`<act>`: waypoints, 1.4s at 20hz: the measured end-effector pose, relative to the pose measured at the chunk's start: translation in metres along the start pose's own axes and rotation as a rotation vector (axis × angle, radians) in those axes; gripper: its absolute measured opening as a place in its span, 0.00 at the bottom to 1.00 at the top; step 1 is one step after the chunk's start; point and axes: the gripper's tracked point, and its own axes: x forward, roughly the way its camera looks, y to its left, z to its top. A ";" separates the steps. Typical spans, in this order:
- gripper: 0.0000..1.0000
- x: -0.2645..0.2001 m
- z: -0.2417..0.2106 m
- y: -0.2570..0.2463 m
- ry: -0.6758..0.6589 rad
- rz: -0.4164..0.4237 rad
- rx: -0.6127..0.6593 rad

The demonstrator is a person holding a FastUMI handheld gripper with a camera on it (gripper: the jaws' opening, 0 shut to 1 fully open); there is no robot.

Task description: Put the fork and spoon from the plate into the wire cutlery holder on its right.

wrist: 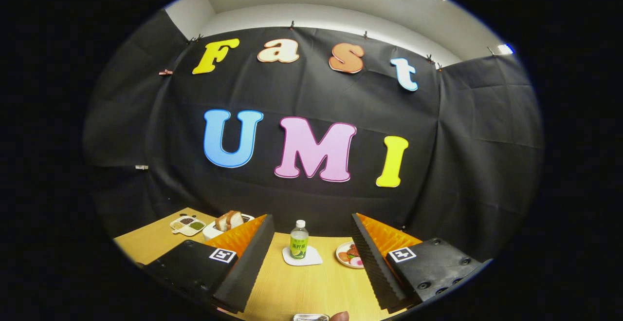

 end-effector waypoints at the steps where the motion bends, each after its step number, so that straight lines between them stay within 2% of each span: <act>1: 0.97 0.003 -0.002 0.007 0.009 0.013 -0.001; 5: 0.97 0.009 -0.003 0.022 0.007 0.041 -0.004; 12: 0.97 0.003 0.006 0.007 -0.063 0.030 -0.063; 16: 0.97 -0.014 0.009 0.017 -0.028 0.062 -0.035; 19: 0.97 -0.034 0.010 0.042 0.054 0.119 0.006; 22: 0.97 -0.055 -0.005 0.086 0.206 0.217 0.016; 25: 0.97 -0.077 -0.037 0.131 0.369 0.312 0.038; 28: 0.98 -0.095 -0.089 0.163 0.565 0.357 0.048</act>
